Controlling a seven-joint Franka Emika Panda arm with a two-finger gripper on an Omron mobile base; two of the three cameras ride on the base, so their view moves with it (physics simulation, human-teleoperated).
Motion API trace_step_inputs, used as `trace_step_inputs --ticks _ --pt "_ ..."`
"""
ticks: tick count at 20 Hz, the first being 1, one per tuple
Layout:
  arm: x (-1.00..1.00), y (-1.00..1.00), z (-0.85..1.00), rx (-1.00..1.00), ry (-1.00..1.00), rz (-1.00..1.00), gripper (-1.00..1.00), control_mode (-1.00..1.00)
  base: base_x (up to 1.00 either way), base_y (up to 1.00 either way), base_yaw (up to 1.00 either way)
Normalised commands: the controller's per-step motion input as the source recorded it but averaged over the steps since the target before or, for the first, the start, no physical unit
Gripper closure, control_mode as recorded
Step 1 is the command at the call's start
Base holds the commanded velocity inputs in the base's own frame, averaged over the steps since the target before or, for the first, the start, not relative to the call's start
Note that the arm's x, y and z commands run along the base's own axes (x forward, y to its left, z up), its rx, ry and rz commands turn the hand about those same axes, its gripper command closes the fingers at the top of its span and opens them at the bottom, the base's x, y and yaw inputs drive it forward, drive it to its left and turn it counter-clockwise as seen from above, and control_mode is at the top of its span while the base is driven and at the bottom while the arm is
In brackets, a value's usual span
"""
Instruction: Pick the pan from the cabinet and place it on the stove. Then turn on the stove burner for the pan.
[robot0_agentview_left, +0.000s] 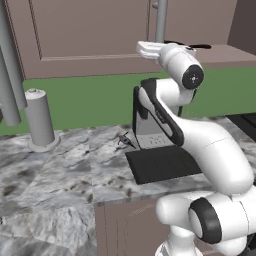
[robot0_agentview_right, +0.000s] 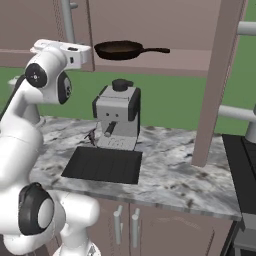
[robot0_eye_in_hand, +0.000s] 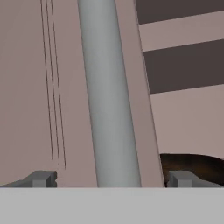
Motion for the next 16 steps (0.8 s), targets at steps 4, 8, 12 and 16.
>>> trace_step_inputs --ticks 4,8,12,16 --pt "0.44 0.05 -0.11 0.00 0.00 0.00 -1.00 -1.00 0.00 0.00 0.00" --pt "0.49 0.25 -0.17 0.00 0.00 0.00 1.00 -1.00 0.00 0.00 0.00" --pt "0.48 0.21 -0.16 0.00 0.00 0.00 1.00 -1.00 0.00 0.00 0.00" --pt "0.34 0.13 -0.14 0.00 0.00 0.00 1.00 -1.00 0.00 0.00 0.00"
